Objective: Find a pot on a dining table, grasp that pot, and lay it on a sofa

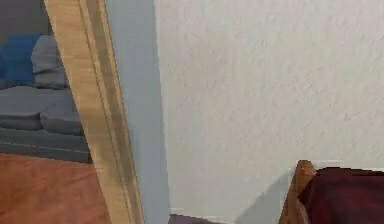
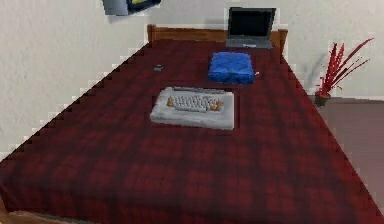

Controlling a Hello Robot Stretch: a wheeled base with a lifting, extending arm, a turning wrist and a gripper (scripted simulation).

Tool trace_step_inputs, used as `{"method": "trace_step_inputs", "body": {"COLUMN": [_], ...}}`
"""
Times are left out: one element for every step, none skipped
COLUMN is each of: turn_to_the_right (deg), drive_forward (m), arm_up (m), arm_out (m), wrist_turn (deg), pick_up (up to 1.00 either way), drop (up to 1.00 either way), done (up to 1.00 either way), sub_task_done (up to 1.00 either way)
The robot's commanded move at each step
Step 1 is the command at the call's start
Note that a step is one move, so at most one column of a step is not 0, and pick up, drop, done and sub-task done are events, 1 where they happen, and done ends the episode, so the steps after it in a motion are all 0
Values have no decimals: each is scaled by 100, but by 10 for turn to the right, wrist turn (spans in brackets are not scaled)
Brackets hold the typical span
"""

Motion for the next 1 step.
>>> {"method": "trace_step_inputs", "body": {"turn_to_the_right": [-450], "drive_forward": [0], "arm_up": [0], "arm_out": [0], "wrist_turn": [0], "pick_up": [0], "drop": [0], "done": [0], "sub_task_done": [0]}}
